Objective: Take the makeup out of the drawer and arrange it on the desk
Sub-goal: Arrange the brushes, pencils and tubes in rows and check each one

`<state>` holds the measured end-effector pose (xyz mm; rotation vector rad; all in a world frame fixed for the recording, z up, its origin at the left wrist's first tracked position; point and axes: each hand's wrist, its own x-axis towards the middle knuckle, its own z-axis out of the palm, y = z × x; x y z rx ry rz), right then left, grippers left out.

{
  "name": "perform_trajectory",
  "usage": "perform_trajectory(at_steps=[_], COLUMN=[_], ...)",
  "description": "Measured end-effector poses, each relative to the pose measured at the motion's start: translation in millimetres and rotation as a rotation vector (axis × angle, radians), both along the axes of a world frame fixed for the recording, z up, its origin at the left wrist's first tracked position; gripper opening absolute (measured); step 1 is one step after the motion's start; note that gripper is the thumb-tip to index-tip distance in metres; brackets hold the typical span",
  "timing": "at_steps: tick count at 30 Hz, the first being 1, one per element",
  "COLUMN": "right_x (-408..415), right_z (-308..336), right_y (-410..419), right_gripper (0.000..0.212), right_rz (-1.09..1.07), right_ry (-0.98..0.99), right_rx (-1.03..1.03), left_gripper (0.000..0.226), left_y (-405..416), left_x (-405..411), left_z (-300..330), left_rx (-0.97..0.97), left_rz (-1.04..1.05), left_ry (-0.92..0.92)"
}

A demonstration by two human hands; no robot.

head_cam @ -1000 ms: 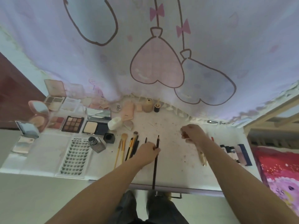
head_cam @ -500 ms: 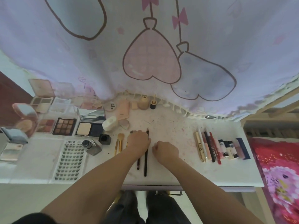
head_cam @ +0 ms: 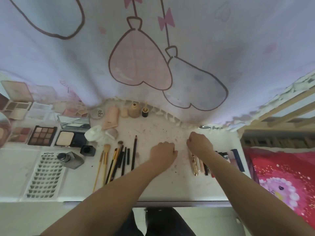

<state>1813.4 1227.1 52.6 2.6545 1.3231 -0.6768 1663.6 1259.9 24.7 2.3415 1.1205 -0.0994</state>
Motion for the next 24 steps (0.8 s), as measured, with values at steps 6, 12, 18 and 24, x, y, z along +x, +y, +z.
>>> perform_trajectory(at_steps=[6, 12, 18, 24], right_x=[12.4, 1.4, -18.9, -37.2], right_z=[-10.7, -18.3, -11.4, 21.2], right_y=[-4.8, 2.5, 13.2, 21.8], right_gripper=[0.024, 0.029, 0.03, 0.03], right_rz=[0.058, 0.139, 0.048, -0.11], right_ry=[0.1, 0.073, 0.31, 0.709], right_rx=[0.004, -0.021, 0.015, 0.23], left_gripper=[0.032, 0.054, 0.029, 0.026], left_y=[-44.3, -44.0, -33.7, -9.1], left_x=[57.7, 62.3, 16.5, -37.3], left_z=[-16.9, -24.5, -13.6, 26.2], left_rx=[-0.103, -0.117, -0.012, -0.209], left_rz=[0.108, 0.225, 0.253, 0.206], left_ry=[0.095, 0.115, 0.01, -0.242])
